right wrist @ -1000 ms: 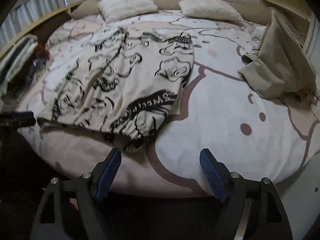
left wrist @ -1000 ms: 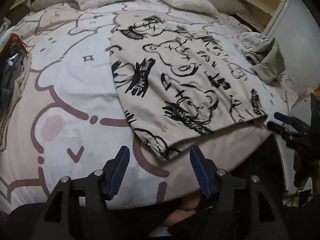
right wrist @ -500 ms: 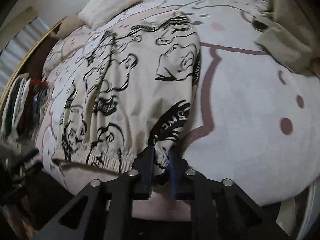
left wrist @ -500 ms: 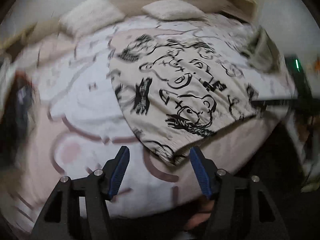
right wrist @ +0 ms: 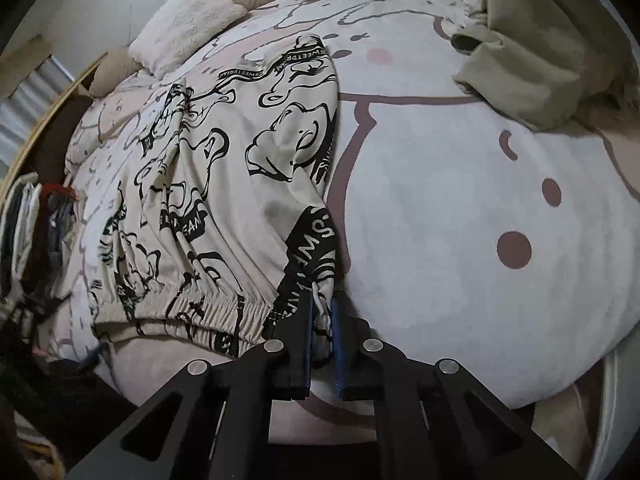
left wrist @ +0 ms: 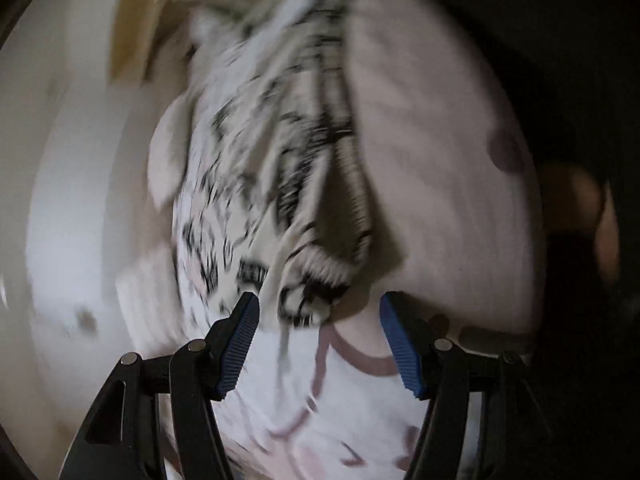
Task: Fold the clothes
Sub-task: 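Grasp the hem with both grippers and lift it toward the collar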
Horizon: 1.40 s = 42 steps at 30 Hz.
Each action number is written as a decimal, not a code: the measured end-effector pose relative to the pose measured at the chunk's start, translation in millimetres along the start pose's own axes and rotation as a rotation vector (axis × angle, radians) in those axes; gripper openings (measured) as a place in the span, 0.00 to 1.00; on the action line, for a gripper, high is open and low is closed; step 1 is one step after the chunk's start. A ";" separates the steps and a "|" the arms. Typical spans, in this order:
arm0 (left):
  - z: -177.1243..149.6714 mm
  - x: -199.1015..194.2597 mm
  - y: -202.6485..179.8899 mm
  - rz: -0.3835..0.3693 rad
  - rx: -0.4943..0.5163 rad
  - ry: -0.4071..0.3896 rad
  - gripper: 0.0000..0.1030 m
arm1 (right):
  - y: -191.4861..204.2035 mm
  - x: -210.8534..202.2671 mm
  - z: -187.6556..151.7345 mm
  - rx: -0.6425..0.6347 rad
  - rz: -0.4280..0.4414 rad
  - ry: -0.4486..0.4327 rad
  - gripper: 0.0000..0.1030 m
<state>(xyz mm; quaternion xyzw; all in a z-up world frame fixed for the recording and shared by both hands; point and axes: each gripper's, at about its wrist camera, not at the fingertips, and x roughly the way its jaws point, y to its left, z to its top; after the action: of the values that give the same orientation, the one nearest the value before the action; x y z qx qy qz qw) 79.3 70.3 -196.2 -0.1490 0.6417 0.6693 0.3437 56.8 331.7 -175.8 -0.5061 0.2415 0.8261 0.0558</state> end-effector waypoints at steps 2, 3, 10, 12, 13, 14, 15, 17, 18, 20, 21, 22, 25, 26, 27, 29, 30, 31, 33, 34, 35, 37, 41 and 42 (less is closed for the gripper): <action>2.5 6.6 -6.7 0.014 0.092 -0.022 0.63 | -0.9 -0.2 0.6 0.000 0.004 0.002 0.08; 3.7 9.9 -10.0 0.021 0.138 -0.032 0.63 | 0.1 -0.7 0.3 -0.008 0.000 -0.001 0.08; 22.4 24.6 5.2 -0.080 0.003 -0.048 0.16 | 25.4 -20.4 -11.1 -0.193 -0.060 -0.108 0.09; 25.0 24.8 13.9 -0.133 -0.101 -0.037 0.12 | 31.0 -29.7 -13.6 -0.247 -0.086 -0.143 0.12; 24.4 24.7 22.4 -0.166 -0.174 -0.032 0.12 | 34.8 -34.9 -15.6 -0.289 -0.119 -0.166 0.25; 23.3 24.4 30.6 -0.194 -0.239 -0.028 0.12 | 38.6 -40.1 -17.6 -0.331 -0.151 -0.189 0.53; 22.3 23.9 37.7 -0.217 -0.296 -0.026 0.11 | 43.9 -45.3 -21.4 -0.384 -0.185 -0.218 0.66; 18.2 21.1 55.0 -0.251 -0.417 -0.037 0.11 | 57.7 -55.6 -32.9 -0.517 -0.253 -0.292 0.75; 15.6 19.8 63.3 -0.264 -0.470 -0.043 0.11 | 64.7 -60.8 -38.7 -0.584 -0.288 -0.329 0.75; 7.3 16.0 79.5 -0.291 -0.573 -0.062 0.11 | 81.6 -63.2 -54.4 -0.733 -0.337 -0.390 0.75; 3.4 14.2 87.4 -0.301 -0.622 -0.073 0.11 | 91.5 -61.3 -64.5 -0.816 -0.350 -0.415 0.75; 1.0 13.8 90.3 -0.307 -0.663 -0.084 0.11 | 100.3 -56.4 -74.0 -0.894 -0.368 -0.432 0.75; -3.6 13.7 106.9 -0.327 -0.768 -0.116 0.11 | 120.7 -31.0 -99.4 -1.103 -0.438 -0.452 0.75; -3.0 13.5 111.2 -0.331 -0.794 -0.126 0.11 | 123.8 -20.6 -105.2 -1.151 -0.467 -0.453 0.75; -3.0 12.7 114.5 -0.333 -0.816 -0.135 0.11 | 125.4 -9.4 -109.1 -1.189 -0.499 -0.449 0.75; -3.9 9.9 120.8 -0.337 -0.861 -0.155 0.11 | 122.7 5.2 -108.6 -1.210 -0.550 -0.438 0.71; -5.2 7.2 123.4 -0.338 -0.885 -0.166 0.11 | 120.9 10.8 -107.6 -1.216 -0.573 -0.433 0.71; -7.1 5.9 126.8 -0.340 -0.909 -0.176 0.11 | 119.0 16.4 -106.7 -1.221 -0.595 -0.429 0.70; -11.4 3.3 135.0 -0.346 -0.957 -0.201 0.11 | 114.0 26.0 -107.3 -1.256 -0.637 -0.435 0.70; -12.9 2.7 138.7 -0.348 -0.976 -0.211 0.11 | 113.1 28.5 -108.8 -1.276 -0.648 -0.446 0.70; -14.0 2.3 142.3 -0.351 -0.994 -0.219 0.11 | 112.3 31.0 -110.4 -1.298 -0.659 -0.460 0.70; -15.8 2.1 148.0 -0.351 -1.017 -0.231 0.11 | 111.2 35.4 -113.6 -1.340 -0.676 -0.489 0.70; -14.9 2.2 146.1 -0.345 -0.998 -0.223 0.11 | 107.7 38.8 -104.6 -1.353 -0.726 -0.562 0.50; -15.1 3.3 143.6 -0.342 -0.991 -0.213 0.11 | 105.6 42.6 -98.5 -1.338 -0.764 -0.575 0.42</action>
<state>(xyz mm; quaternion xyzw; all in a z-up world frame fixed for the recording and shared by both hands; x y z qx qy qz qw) -20.3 65.3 -91.7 -0.3270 0.1768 0.8379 0.3997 80.5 187.8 -213.0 -0.2482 -0.5145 0.8169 0.0792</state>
